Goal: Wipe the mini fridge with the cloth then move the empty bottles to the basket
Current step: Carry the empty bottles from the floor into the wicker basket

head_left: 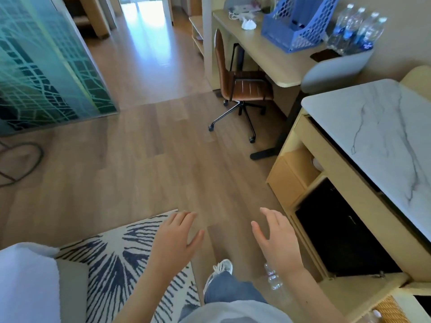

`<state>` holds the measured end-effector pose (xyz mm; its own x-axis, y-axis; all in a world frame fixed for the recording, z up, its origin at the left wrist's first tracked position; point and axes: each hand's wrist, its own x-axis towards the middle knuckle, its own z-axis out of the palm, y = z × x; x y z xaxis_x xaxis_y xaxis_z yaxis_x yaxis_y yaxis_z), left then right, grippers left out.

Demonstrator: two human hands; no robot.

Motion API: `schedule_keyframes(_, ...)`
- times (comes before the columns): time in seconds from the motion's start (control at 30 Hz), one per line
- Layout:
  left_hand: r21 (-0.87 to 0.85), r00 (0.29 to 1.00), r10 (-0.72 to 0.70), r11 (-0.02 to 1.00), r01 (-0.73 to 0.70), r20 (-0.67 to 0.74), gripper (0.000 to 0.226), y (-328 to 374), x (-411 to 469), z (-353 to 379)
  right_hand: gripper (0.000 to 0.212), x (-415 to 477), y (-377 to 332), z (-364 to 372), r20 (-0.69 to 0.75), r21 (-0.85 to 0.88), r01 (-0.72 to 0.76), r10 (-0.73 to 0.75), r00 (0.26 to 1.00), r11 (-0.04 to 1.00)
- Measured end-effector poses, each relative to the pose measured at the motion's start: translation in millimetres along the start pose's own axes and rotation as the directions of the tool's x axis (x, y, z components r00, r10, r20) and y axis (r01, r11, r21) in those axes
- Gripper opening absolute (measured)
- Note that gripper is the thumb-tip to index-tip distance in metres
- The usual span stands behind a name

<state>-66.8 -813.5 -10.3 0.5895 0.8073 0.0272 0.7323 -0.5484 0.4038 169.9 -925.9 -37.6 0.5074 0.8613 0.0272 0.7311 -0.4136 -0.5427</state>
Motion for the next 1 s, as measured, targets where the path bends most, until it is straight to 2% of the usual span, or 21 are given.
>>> schedule_keyframes(0.23,0.047,0.971,0.239,0.97,-0.239,0.017,0.047,-3,153,-37,0.049,88,-14,-24,-0.271,0.004,-0.095,0.093,0.958,0.995)
schedule_keyframes(0.4,-0.049,0.893,0.442,0.897,-0.439,0.083,0.041,27,228,-25,0.051,100,-9,-42,-0.393,0.023,-0.305,0.289,0.873,0.952)
schedule_keyframes(0.53,-0.127,0.727,0.649,0.759,-0.639,0.221,0.04,51,270,-5,0.046,89,-9,-41,-0.463,0.029,-0.512,0.465,0.755,0.859)
schedule_keyframes(0.7,-0.229,0.471,0.822,0.55,-0.803,0.322,0.041,68,306,8,0.041,66,-38,-19,-0.537,0.128,-0.745,0.677,0.503,0.655)
schedule_keyframes(0.83,-0.294,0.303,0.886,0.412,-0.863,0.352,0.043,75,324,20,0.038,51,-62,0,-0.553,0.211,-0.813,0.752,0.358,0.542)
schedule_keyframes(1.0,-0.363,0.169,0.922,0.299,-0.883,0.348,0.039,95,315,35,0.035,27,-76,12,-0.597,0.272,-0.852,0.772,0.216,0.448)
